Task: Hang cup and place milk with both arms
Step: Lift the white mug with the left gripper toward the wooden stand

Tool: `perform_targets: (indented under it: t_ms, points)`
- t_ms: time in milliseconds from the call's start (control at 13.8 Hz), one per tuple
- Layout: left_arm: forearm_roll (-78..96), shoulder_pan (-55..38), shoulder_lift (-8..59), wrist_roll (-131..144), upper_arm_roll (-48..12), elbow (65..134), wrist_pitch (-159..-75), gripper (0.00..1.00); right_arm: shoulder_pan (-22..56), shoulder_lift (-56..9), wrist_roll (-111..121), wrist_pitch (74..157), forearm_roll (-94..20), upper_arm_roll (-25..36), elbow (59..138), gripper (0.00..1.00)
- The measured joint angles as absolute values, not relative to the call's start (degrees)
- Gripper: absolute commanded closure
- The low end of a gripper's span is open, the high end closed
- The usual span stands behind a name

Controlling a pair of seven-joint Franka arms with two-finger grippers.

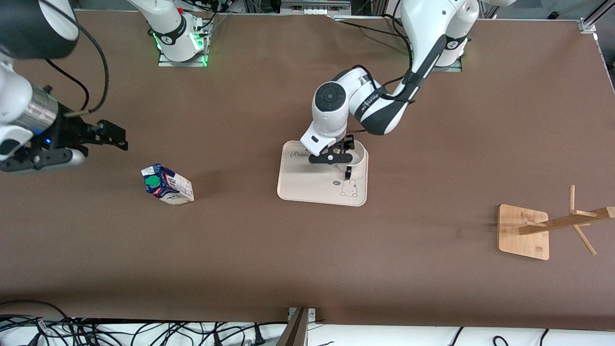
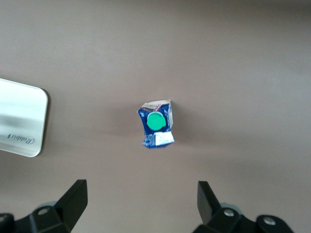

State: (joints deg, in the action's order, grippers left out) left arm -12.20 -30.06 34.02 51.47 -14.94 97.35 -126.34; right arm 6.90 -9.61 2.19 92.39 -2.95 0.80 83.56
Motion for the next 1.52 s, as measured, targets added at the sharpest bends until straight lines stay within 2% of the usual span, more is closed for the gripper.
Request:
perform_targets:
  t_ms: [72,145,217,289,361,1157,1301,1518]
  points:
    - [-13.43,-30.0,34.03,51.56,-14.8,97.74,-126.34,0.27,6.99,-8.57,1.79,91.11,-2.86,0.72,83.58,0.0]
    - [-13.81,-29.96,34.09,51.56,-14.61,98.16,-126.33,0.54,7.08,-7.92,1.53,90.02,-2.86,0.7,83.59,0.0]
    - [-13.98,-29.95,34.24,51.48,-14.47,98.61,-126.33,0.75,7.12,-7.78,1.29,89.71,-2.86,0.7,83.59,0.0]
    - [-14.35,-29.95,34.5,51.24,-14.43,99.07,-126.33,0.84,7.12,-7.85,1.1,89.71,-2.86,0.7,83.62,0.0]
    - [-14.88,-29.97,34.76,51.02,-14.44,99.27,-126.35,0.98,7.13,-7.94,1.07,89.71,-2.86,0.7,83.67,0.0]
    - [-14.34,-29.72,33.68,51.13,-14.69,97.19,-126.19,1.0,7.59,-8.52,-0.77,92.91,-2.25,1.08,83.19,0.0]
    - [-14.34,-29.13,31.14,51.24,-14.43,94.29,-122.57,1.0,7.6,-8.66,-0.17,92.93,-1.56,1.07,83.19,0.0]
    - [-14.36,-26.6,27.87,51.18,-14.07,85.02,-109.82,1.0,7.53,-8.75,1.05,92.94,-1.31,1.14,83.19,0.0]
